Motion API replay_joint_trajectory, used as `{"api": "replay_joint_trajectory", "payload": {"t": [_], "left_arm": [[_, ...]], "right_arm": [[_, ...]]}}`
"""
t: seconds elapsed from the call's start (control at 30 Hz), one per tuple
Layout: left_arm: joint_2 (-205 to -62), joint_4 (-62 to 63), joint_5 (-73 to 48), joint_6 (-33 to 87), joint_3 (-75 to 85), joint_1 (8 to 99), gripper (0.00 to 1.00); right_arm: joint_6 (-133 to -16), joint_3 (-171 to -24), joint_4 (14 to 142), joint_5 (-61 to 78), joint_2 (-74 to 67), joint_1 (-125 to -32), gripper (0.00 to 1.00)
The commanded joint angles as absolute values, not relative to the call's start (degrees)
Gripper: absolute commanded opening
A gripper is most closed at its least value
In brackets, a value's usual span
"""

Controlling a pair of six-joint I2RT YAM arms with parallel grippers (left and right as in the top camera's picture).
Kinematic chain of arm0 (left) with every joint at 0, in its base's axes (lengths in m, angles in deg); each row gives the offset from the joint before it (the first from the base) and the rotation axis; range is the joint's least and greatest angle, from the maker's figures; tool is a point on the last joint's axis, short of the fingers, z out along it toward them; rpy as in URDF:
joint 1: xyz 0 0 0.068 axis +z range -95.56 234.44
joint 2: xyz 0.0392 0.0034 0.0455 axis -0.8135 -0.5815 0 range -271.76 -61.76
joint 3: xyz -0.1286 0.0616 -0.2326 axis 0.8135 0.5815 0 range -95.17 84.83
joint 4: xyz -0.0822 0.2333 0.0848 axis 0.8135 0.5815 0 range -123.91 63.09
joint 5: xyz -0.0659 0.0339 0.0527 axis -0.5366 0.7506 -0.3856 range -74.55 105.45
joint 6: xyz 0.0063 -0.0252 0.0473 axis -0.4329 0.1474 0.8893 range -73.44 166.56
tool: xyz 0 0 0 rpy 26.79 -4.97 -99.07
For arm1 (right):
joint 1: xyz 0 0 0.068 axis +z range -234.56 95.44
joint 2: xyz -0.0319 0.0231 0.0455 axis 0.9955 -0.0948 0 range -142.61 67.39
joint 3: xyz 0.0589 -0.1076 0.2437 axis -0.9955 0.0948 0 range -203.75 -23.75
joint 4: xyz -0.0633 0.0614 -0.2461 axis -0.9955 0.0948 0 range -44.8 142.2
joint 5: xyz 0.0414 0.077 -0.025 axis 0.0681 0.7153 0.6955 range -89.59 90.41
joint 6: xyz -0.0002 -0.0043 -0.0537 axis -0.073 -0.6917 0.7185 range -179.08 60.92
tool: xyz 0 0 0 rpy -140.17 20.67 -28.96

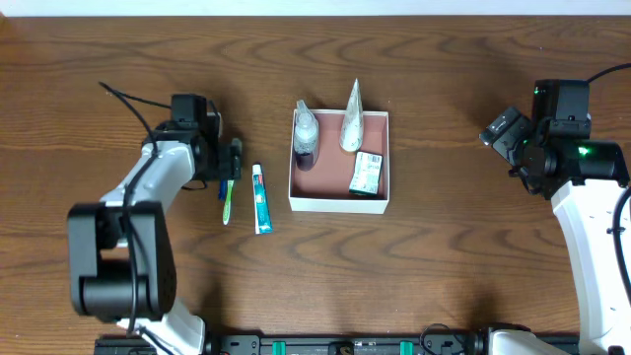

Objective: Pack container
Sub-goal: 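Move the left gripper over the blue razor and toothbrush, then lower the left gripper and grasp the blue razor handle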

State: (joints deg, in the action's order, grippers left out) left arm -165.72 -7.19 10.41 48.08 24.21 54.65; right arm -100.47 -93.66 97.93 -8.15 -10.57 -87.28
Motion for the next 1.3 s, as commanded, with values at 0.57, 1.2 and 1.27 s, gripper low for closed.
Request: {"api": "replay_joint_trajectory", "payload": {"t": [0.57, 1.2, 1.27], "left_arm": [[-156.17, -4.38, 12.53, 48.41, 21.79, 54.63, 0.79], [-168.5, -6.76, 15.33, 49.94, 22.77, 54.63, 0.79], [-168.81, -6.39, 15.27, 49.92, 22.77, 54.63, 0.76]], "right_arm": [[-99.7, -94.12, 97.97, -8.37, -10.76, -87.57, 0.99], [-99.7, -94.12, 97.97, -8.37, -10.76, -87.57, 0.99], [-99.7, -94.12, 97.97, -8.37, -10.76, -87.57, 0.99]]}}
